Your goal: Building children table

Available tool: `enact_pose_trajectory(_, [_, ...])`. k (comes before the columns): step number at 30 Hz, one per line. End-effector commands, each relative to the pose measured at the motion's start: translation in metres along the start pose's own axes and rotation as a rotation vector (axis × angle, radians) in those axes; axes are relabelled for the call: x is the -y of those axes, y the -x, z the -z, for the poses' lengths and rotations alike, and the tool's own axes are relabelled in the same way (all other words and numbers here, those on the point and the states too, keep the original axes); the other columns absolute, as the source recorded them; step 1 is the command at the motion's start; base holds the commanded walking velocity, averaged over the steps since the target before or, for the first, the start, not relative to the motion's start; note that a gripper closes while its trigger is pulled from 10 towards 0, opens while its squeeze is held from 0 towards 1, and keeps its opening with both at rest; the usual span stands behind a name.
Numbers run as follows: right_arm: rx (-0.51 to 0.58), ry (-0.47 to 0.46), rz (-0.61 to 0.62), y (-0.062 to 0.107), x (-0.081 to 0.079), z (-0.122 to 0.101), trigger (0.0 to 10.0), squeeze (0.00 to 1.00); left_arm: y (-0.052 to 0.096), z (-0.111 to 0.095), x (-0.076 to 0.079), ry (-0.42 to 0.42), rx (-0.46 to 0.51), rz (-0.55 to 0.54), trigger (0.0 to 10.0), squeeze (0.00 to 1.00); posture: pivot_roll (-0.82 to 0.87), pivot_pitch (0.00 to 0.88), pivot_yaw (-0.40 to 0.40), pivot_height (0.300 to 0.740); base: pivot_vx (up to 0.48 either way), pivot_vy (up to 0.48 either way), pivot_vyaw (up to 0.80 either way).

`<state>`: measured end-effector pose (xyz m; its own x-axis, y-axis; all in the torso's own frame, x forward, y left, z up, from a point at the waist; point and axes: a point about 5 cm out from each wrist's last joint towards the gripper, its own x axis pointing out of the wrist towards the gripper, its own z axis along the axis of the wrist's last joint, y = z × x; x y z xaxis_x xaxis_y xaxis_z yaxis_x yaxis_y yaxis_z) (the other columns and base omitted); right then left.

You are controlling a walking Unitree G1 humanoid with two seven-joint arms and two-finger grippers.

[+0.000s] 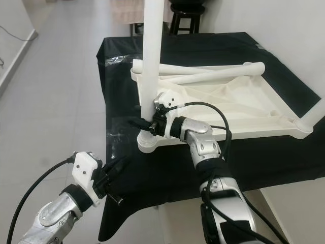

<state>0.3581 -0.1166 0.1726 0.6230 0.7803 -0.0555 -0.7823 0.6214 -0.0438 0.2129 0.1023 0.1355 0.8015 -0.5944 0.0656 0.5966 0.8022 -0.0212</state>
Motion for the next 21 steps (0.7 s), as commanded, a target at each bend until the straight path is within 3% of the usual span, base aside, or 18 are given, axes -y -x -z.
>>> enact_pose_trajectory(1, [-0.119, -0.12, 0.461, 0.016, 0.008, 0.032, 0.0, 0.0, 0.004, 0.0, -0.001, 0.002, -0.01, -0.003, 10.0, 0.0, 0.07, 0.107, -0.074, 0.74, 0.0, 0.0, 0.0])
enact_pose_trajectory(2, [-0.119, -0.12, 0.461, 0.016, 0.008, 0.032, 0.0, 0.0, 0.004, 0.0, -0.001, 0.002, -0.01, -0.003, 10.0, 0.0, 0.07, 0.107, -0.074, 0.74, 0.0, 0.0, 0.0])
enact_pose_trajectory(4, [-0.123, -0.172, 0.632, 0.022, -0.025, 0.045, 0.0, 0.0, 0.005, -0.001, -0.002, 0.005, -0.009, -0.003, 10.0, 0.0, 0.06, 0.119, -0.056, 0.74, 0.0, 0.0, 0.0])
enact_pose_trajectory(6, [-0.123, -0.145, 0.593, 0.017, -0.035, 0.045, 0.0, 0.0, 0.004, 0.0, -0.002, 0.006, -0.009, -0.003, 10.0, 0.0, 0.04, 0.102, -0.045, 0.74, 0.0, 0.0, 0.0])
enact_pose_trajectory(12, [-0.114, -0.09, 0.511, -0.001, -0.031, 0.038, 0.0, 0.0, 0.001, 0.001, 0.0, 0.026, -0.008, 0.014, 10.0, 0.0, 0.06, 0.096, -0.057, 0.74, 0.0, 0.0, 0.0])
enact_pose_trajectory(13, [-0.126, -0.077, 0.504, -0.005, -0.029, 0.036, 4.0, 0.0, 0.001, 0.001, -0.001, 0.023, -0.008, 0.01, 10.0, 0.0, 0.06, 0.095, -0.057, 0.74, 0.0, 0.0, 0.0])
enact_pose_trajectory(14, [-0.107, -0.077, 0.459, -0.009, -0.029, 0.031, 10.0, 0.0, 0.0, 0.001, -0.001, 0.017, -0.007, 0.003, 10.0, 0.0, 0.07, 0.095, -0.058, 0.74, 0.0, 0.0, 0.0])
enact_pose_trajectory(16, [-0.096, -0.079, 0.445, -0.011, -0.03, 0.027, 10.0, 0.0, -0.001, 0.0, -0.002, 0.014, -0.006, -0.002, 10.0, 0.0, 0.07, 0.095, -0.058, 0.74, 0.0, 0.0, 0.0])
enact_pose_trajectory(17, [-0.074, -0.076, 0.379, -0.015, -0.029, 0.018, 10.0, 1.0, -0.001, 0.0, -0.002, 0.012, -0.006, -0.003, 10.0, 0.0, 0.07, 0.099, -0.056, 0.74, 0.0, 0.0, 0.0])
enact_pose_trajectory(21, [0.006, -0.048, 0.183, -0.02, -0.024, -0.01, 10.0, 1.0, 0.001, -0.002, -0.002, 0.017, -0.007, 0.01, 10.0, 0.0, 0.06, 0.114, -0.052, 0.74, 0.0, 0.0, 0.0])
